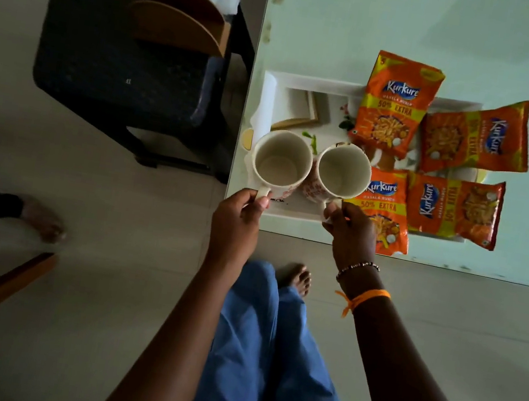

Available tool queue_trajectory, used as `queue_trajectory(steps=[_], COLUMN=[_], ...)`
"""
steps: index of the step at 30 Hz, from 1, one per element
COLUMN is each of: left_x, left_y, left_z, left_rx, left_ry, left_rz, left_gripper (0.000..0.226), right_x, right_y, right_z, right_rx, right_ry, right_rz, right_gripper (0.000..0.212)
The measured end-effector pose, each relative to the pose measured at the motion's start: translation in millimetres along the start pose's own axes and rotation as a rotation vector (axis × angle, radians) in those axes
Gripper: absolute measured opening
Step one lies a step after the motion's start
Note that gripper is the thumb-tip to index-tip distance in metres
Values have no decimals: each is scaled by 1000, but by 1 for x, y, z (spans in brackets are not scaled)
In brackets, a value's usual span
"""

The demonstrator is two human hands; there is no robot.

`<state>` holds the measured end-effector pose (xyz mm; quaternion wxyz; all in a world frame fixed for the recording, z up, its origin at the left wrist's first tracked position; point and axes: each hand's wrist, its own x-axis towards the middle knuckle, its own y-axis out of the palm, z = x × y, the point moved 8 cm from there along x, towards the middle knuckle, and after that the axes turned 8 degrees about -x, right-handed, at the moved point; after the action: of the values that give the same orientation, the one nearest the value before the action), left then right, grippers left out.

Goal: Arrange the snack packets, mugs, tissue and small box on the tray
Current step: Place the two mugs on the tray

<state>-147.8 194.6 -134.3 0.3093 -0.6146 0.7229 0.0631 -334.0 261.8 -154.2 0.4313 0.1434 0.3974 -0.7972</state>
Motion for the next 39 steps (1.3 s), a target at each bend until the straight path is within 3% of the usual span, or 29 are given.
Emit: queue_trajectory(steps=[11, 20, 24, 30, 39], left_x=[-5, -3, -1, 14, 91], left_y=[19, 27, 20, -12, -98], left_z=[17, 19, 17, -8, -59], left_rx=[13, 109, 89, 8, -189], left_ry=[-19, -54, -98, -73, -39], left_rz=[11, 67, 26, -31, -198], left_gripper=[23, 18, 21, 17, 28], right_x=[4, 13, 13, 5, 19], right_y=[-8, -8, -28, -42, 66], right_z=[-10, -6, 0, 58, 204], right_rx=[-193, -341, -382, -395, -328], right_ry=[-61, -67, -51, -179, -511], right_rz=[17, 81, -24, -126, 111], right_gripper=[15, 27, 25, 19, 6])
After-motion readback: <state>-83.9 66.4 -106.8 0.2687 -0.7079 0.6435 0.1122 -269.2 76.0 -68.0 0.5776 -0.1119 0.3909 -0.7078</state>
